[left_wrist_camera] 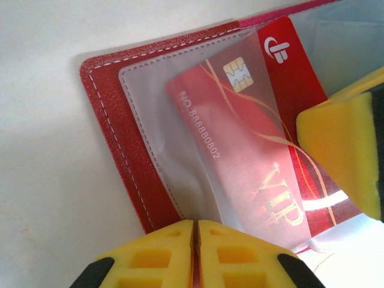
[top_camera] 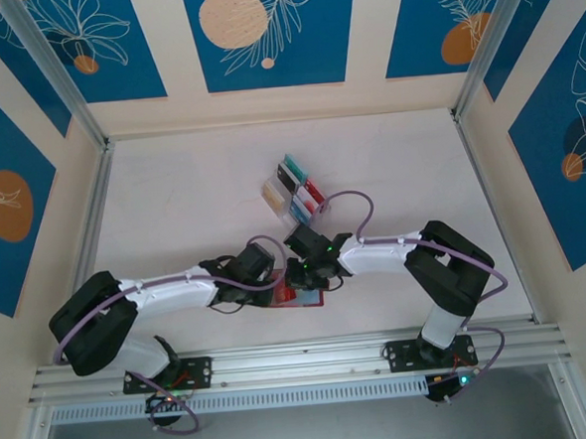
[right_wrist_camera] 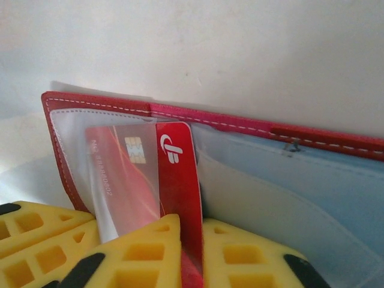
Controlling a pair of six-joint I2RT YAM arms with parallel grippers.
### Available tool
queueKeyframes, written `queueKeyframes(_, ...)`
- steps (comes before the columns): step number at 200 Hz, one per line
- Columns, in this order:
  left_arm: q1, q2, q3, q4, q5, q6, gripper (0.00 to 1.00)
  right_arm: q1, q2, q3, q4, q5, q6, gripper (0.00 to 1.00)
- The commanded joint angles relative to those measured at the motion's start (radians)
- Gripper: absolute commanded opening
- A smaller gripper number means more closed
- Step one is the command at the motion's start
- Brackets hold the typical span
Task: Put the credit cards into the card holder
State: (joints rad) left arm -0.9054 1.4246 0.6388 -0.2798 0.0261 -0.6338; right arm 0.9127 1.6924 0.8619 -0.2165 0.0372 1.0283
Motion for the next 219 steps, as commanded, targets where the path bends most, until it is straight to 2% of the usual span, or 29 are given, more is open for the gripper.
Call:
queueKeyframes(1,0.000,-0.040,-0.036,0.003,0.075,-0.036,0.13,0.016,0.062,-0.063,-0.111,-0.021,-0.003,0.21)
queueKeyframes(45,0.101,-0.174,-0.067,-0.019,0.141,-0.057,0.13,0.004,0.026,-0.081,-0.115,-0.021,-0.028,0.22)
queueKeyframes(74,0.158,-0.171,-0.074,-0.020,0.162,-0.029,0.11,0.004,0.008,-0.081,-0.124,-0.032,-0.047,0.24)
queueKeyframes(124,0.165,-0.047,-0.060,0.056,0.197,0.002,0.08,0.003,-0.012,-0.088,-0.143,-0.022,-0.068,0.24)
queueKeyframes(154,0.165,0.022,-0.065,0.084,0.192,0.008,0.07,-0.004,-0.001,-0.073,-0.181,-0.004,-0.098,0.27)
queueKeyframes(200,0.165,0.024,-0.099,0.094,0.167,0.000,0.07,-0.028,-0.002,-0.061,-0.235,0.034,-0.150,0.32)
queueKeyframes(219,0.165,0.029,-0.104,0.098,0.166,0.000,0.07,-0.025,-0.004,-0.044,-0.233,0.019,-0.170,0.29)
